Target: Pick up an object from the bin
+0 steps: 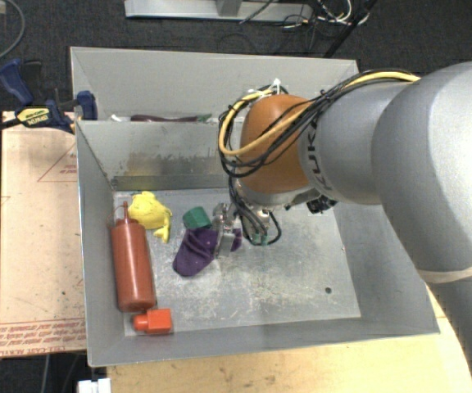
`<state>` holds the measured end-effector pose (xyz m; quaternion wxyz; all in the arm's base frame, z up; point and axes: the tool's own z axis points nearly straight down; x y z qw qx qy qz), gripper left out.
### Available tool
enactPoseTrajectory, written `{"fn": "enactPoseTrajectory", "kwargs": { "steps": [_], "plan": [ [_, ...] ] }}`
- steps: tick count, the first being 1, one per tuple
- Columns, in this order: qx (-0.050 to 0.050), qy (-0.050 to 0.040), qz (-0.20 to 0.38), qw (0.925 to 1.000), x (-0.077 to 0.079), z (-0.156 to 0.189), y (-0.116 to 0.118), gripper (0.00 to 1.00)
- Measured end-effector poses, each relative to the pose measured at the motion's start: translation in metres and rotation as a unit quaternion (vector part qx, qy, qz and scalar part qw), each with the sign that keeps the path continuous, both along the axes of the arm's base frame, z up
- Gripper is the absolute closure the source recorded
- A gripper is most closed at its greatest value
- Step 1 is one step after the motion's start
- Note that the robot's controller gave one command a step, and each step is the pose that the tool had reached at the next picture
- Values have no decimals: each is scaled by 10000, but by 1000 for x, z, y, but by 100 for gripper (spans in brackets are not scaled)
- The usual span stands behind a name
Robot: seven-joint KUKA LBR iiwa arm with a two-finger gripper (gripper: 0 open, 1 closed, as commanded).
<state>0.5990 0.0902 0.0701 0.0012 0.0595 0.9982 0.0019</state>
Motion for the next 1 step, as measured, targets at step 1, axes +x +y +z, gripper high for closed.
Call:
{"fn": "enactPoseTrajectory", "kwargs": {
  "steps": [1],
  "plan": [
    [7, -13, -20, 10000, -12, 132, -10, 100]
  ]
}}
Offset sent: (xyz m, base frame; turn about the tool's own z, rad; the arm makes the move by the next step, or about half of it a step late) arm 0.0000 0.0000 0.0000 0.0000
